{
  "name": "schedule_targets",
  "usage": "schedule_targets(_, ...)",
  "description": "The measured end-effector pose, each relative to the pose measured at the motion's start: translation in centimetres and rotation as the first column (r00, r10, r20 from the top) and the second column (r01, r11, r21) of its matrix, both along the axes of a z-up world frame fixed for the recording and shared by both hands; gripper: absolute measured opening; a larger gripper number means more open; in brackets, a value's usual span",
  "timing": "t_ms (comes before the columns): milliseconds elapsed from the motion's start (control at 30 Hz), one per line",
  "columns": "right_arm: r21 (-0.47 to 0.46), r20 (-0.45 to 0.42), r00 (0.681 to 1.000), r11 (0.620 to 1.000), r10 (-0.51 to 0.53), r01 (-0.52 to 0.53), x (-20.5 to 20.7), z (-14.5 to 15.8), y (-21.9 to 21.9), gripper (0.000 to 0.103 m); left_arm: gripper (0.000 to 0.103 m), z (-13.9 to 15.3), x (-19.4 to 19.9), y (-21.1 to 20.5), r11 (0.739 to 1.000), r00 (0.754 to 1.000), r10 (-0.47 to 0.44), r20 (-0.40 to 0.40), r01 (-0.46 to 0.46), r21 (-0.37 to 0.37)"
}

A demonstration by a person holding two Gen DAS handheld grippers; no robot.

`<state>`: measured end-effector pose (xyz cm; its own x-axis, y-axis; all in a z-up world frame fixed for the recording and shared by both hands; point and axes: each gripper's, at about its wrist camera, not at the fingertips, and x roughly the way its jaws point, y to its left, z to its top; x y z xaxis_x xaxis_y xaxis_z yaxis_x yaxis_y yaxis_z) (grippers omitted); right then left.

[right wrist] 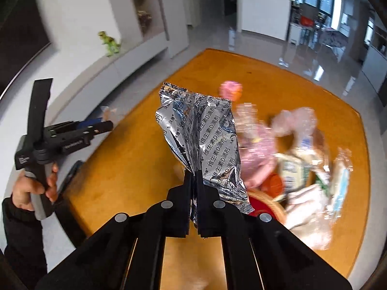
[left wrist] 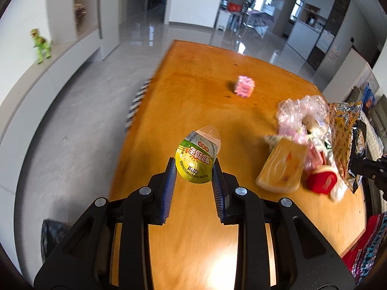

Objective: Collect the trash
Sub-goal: 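Carry jelly cup with left gripper while right carries foil packet to trash bag, release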

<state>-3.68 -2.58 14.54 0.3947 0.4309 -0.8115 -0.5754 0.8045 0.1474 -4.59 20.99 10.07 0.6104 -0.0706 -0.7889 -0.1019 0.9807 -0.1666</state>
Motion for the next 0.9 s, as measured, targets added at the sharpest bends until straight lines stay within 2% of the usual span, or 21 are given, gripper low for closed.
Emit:
schedule_targets(100, 0.021, -0.004, 0.997, 0.996, 0.083, -0.083, -3.1, -0.3, 3.3, 0.004, 0.029, 0.0, -4.5, 2.4, 0.999, 0.999, 0.052, 0.010, -0.052, 0.012)
schedule_targets(233, 0.035, -0.022, 0.974, 0.973, 0.227, -0.226, -7.8, -1.7, 9.6, 0.004, 0.029, -0.8, -10.5, 6.2, 0.989, 0.989, 0.144, 0.014, -0.145, 0.025)
schedule_targets(300, 0.040, -0.036, 0.954, 0.955, 0.296, -0.295, -9.8, -2.4, 12.3, 0.004, 0.029, -1.5, -13.7, 8.6, 0.979, 0.979, 0.203, 0.008, -0.203, 0.028)
schedule_targets(433, 0.054, -0.069, 0.895, 0.898, 0.440, -0.437, -14.6, -4.3, 18.5, 0.004, 0.029, -3.4, -19.3, 12.7, 0.949, 0.949, 0.314, -0.015, -0.313, 0.030)
schedule_targets(567, 0.075, -0.120, 0.829, 0.838, 0.546, -0.541, -18.2, -6.3, 24.0, 0.004, 0.029, -5.7, -24.2, 16.3, 0.906, 0.905, 0.423, -0.043, -0.422, 0.031)
schedule_targets(667, 0.095, -0.163, 0.783, 0.799, 0.601, -0.594, -20.3, -7.9, 27.5, 0.004, 0.029, -7.6, -27.6, 18.7, 0.864, 0.861, 0.504, -0.067, -0.503, 0.026)
schedule_targets(767, 0.119, -0.200, 0.742, 0.768, 0.639, -0.629, -21.7, -9.4, 31.0, 0.004, 0.029, -9.4, -30.7, 21.3, 0.816, 0.810, 0.577, -0.101, -0.578, 0.023)
schedule_targets(833, 0.130, -0.205, 0.726, 0.754, 0.656, -0.644, -22.4, -10.1, 33.4, 0.006, 0.031, -10.6, -32.2, 22.9, 0.775, 0.766, 0.631, -0.126, -0.631, 0.042)
schedule_targets(867, 0.136, -0.202, 0.727, 0.753, 0.657, -0.643, -22.5, -10.3, 34.1, 0.014, 0.031, -10.9, -32.5, 23.4, 0.759, 0.750, 0.648, -0.133, -0.649, 0.044)
schedule_targets(900, 0.121, -0.205, 0.727, 0.754, 0.655, -0.645, -22.6, -10.5, 35.3, 0.038, 0.042, -11.4, -32.9, 24.2, 0.735, 0.723, 0.675, -0.148, -0.676, 0.047)
